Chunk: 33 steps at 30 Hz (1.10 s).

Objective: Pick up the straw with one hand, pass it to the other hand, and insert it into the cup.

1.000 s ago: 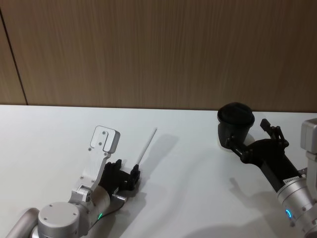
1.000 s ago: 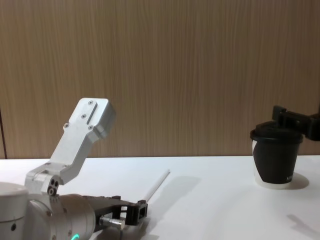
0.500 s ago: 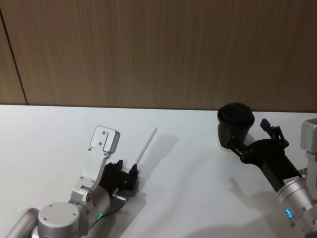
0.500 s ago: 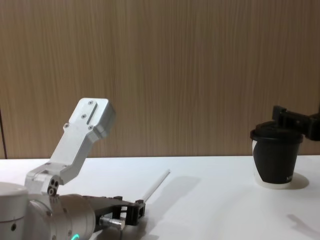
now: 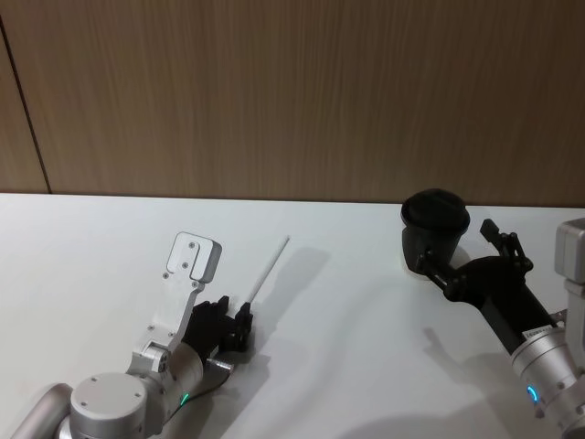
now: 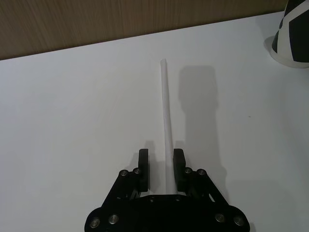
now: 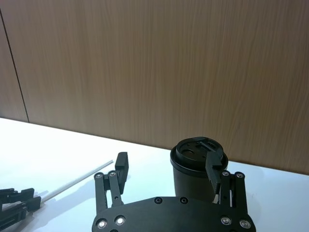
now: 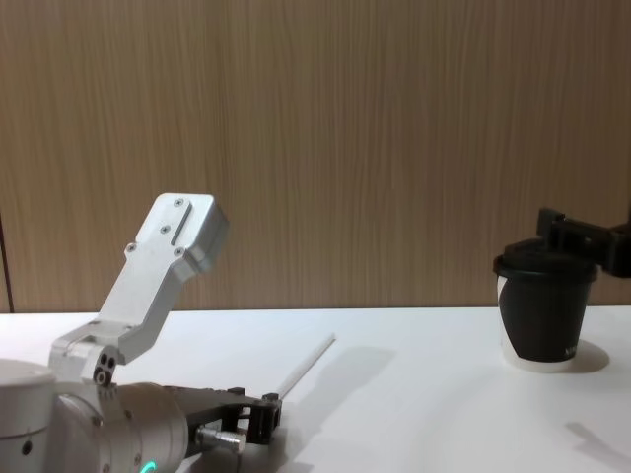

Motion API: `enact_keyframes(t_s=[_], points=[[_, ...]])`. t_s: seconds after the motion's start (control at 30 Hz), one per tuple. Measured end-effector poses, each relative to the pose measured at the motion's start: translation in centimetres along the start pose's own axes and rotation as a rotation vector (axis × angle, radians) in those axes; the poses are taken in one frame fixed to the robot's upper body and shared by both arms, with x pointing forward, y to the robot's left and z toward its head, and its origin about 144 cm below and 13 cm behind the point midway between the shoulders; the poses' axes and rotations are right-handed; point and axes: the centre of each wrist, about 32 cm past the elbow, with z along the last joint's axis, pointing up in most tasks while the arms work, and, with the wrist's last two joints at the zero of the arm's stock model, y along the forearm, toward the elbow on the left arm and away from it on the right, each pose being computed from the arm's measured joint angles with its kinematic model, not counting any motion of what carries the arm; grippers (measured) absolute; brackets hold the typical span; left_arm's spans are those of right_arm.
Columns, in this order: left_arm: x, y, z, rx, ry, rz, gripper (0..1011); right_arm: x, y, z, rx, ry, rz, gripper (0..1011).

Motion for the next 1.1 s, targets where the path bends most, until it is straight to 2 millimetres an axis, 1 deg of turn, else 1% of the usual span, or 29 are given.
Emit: enact_keyframes(t_s=[1.1], points=[[0.00,0.00,0.00,0.000,0.000,0.000,108,0.00,0.00,0.00,0.000,0.000,0.000,1001]])
